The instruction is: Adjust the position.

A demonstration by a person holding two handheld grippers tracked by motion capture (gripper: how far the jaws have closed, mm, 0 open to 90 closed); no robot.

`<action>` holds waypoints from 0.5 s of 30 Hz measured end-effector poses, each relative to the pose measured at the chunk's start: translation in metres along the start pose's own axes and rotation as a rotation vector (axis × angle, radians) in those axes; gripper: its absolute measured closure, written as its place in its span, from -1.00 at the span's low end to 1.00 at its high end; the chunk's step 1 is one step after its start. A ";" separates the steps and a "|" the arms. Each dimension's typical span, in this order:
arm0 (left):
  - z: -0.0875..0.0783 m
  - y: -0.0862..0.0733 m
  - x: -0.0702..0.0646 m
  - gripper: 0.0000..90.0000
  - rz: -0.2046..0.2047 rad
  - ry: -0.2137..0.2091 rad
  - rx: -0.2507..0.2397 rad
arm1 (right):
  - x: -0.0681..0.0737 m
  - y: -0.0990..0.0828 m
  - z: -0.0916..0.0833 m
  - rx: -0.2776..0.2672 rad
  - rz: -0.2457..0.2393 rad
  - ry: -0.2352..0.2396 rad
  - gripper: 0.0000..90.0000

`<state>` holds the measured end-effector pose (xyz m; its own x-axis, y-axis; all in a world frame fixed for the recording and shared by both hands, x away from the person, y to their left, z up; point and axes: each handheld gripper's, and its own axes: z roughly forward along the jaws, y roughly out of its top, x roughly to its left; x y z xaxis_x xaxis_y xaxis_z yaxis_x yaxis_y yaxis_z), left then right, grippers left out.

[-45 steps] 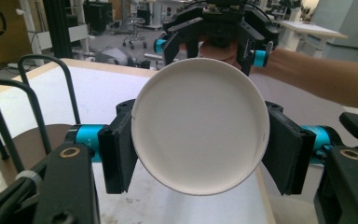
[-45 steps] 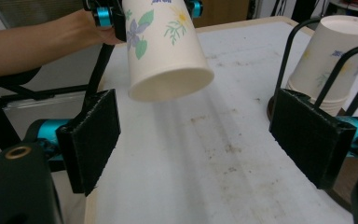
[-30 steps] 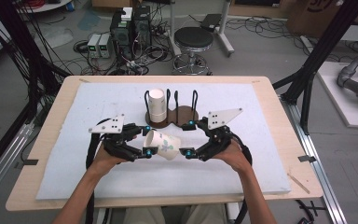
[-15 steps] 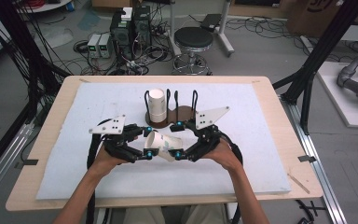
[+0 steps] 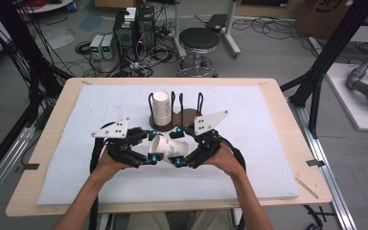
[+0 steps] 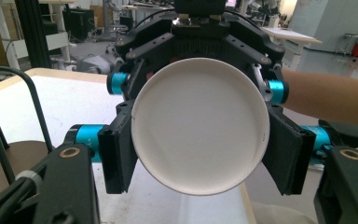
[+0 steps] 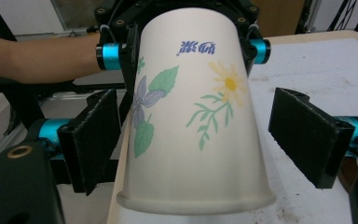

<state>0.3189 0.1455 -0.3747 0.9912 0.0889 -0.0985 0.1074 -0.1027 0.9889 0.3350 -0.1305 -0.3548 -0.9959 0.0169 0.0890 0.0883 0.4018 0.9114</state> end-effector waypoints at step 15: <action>-0.002 0.004 -0.002 -0.22 0.014 -0.009 -0.006 | 0.000 0.000 0.010 0.036 0.000 0.018 -0.56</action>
<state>0.3174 0.1469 -0.3706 0.9932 0.0789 -0.0860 0.0936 -0.0983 0.9907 0.3350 -0.1219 -0.3591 -0.9953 0.0010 0.0966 0.0874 0.4349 0.8962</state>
